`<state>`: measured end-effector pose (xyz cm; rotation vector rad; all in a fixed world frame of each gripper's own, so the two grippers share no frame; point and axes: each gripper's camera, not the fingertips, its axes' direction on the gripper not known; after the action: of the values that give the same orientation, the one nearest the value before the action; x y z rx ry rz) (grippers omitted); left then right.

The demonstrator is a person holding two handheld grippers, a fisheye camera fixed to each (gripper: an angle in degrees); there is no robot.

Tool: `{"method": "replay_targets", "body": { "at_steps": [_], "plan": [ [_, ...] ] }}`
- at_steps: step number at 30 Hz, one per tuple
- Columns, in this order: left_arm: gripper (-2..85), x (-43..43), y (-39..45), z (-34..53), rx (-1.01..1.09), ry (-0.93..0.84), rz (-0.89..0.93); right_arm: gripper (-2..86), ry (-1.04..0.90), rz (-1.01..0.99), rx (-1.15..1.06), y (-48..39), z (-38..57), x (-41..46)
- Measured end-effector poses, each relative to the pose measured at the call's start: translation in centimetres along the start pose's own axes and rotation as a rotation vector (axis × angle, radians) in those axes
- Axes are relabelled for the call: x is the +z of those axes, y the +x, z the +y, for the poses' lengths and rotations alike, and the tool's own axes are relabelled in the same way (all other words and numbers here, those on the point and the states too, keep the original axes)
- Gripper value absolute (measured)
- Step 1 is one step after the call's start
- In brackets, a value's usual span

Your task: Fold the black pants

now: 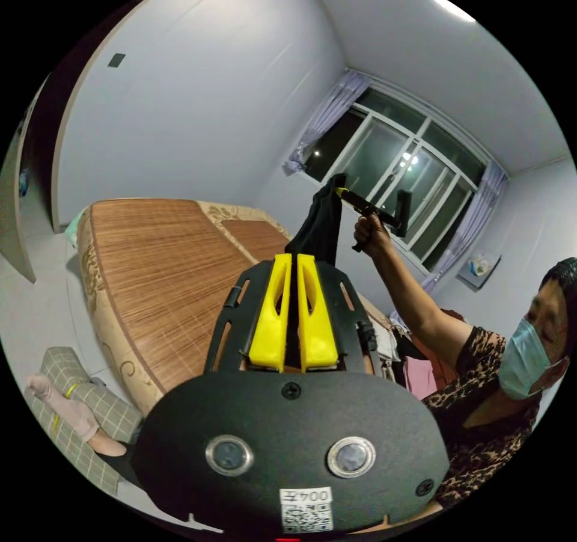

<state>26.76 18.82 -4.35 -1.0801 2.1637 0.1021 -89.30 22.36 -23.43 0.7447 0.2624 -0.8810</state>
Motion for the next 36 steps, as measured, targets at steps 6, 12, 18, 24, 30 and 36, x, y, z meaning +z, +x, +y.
{"method": "replay_targets", "body": {
  "at_steps": [6,12,18,24,30,36],
  "plan": [
    [1.7,1.1,-14.6,-1.5,-0.108,-0.015,-0.071,2.0,-0.036,0.006,-0.031,-2.1,-1.2,17.2],
    [3.1,6.6,-28.3,0.3,-0.217,-0.041,-0.394,11.4,-0.292,0.196,-0.011,-2.1,1.9,34.9],
    [5.8,8.5,-38.4,10.9,-0.463,-0.007,-0.493,11.5,-0.343,0.130,0.072,2.0,13.2,38.6],
    [6.2,7.4,-31.8,23.3,-0.343,0.004,-0.359,8.0,-0.462,-0.141,-0.042,-3.0,33.6,32.9],
    [6.6,6.8,-21.2,36.7,-0.293,0.056,-0.298,9.0,-0.570,-0.252,-0.049,-11.5,51.0,30.2],
    [7.6,8.8,-20.1,41.9,-0.261,0.024,-0.337,13.2,-0.614,-0.204,0.009,-12.7,57.4,33.5]
  ]
}}
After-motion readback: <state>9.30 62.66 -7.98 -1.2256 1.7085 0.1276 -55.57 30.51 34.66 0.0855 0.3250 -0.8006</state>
